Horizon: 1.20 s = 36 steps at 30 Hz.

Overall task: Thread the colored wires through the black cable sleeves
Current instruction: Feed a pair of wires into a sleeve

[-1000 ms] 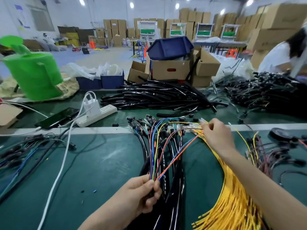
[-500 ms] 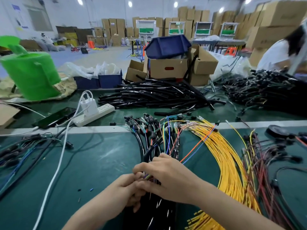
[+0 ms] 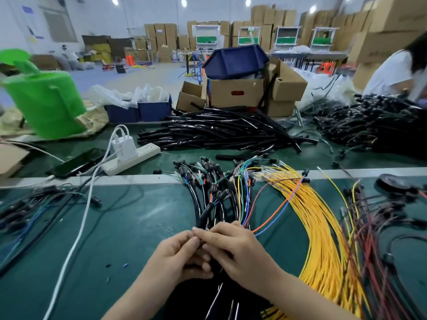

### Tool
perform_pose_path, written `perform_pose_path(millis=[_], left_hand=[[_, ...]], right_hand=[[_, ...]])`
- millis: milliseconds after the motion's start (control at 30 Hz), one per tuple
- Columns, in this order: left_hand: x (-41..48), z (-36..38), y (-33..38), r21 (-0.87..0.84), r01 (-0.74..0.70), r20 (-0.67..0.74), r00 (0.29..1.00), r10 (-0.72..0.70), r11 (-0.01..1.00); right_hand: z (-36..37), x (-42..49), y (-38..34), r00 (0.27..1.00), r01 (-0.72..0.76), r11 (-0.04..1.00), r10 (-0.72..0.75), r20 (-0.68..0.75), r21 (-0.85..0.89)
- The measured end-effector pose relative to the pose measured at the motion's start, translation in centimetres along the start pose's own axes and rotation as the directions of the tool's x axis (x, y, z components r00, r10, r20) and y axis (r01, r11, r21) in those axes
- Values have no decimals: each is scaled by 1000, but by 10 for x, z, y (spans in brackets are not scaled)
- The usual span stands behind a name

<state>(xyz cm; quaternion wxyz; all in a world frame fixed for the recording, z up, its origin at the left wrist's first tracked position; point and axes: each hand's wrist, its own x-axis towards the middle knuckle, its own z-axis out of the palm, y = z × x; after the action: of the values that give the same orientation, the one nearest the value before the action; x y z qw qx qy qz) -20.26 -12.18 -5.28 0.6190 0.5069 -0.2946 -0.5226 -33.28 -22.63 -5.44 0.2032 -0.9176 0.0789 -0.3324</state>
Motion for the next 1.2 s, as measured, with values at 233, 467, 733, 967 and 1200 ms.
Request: perform_pose_path(millis=[233, 467, 733, 967, 1200], left_hand=[[4, 2, -1, 175, -285, -285, 902, 326, 942], [3, 9, 0, -371, -149, -329, 944, 20, 917], [-1, 6, 6, -427, -81, -241, 970, -27, 901], [-2, 14, 2, -558, -61, -199, 978, -63, 827], [-7, 9, 3, -670, 64, -62, 988, -141, 739]], right_hand=[[5, 1, 3, 977, -113, 993, 107, -186, -23], [8, -6, 4, 937, -139, 990, 136, -322, 15], [8, -5, 2, 930, -88, 996, 94, -356, 34], [8, -3, 1, 933, -77, 996, 84, -350, 35], [10, -8, 0, 935, 25, 999, -7, -356, 47]])
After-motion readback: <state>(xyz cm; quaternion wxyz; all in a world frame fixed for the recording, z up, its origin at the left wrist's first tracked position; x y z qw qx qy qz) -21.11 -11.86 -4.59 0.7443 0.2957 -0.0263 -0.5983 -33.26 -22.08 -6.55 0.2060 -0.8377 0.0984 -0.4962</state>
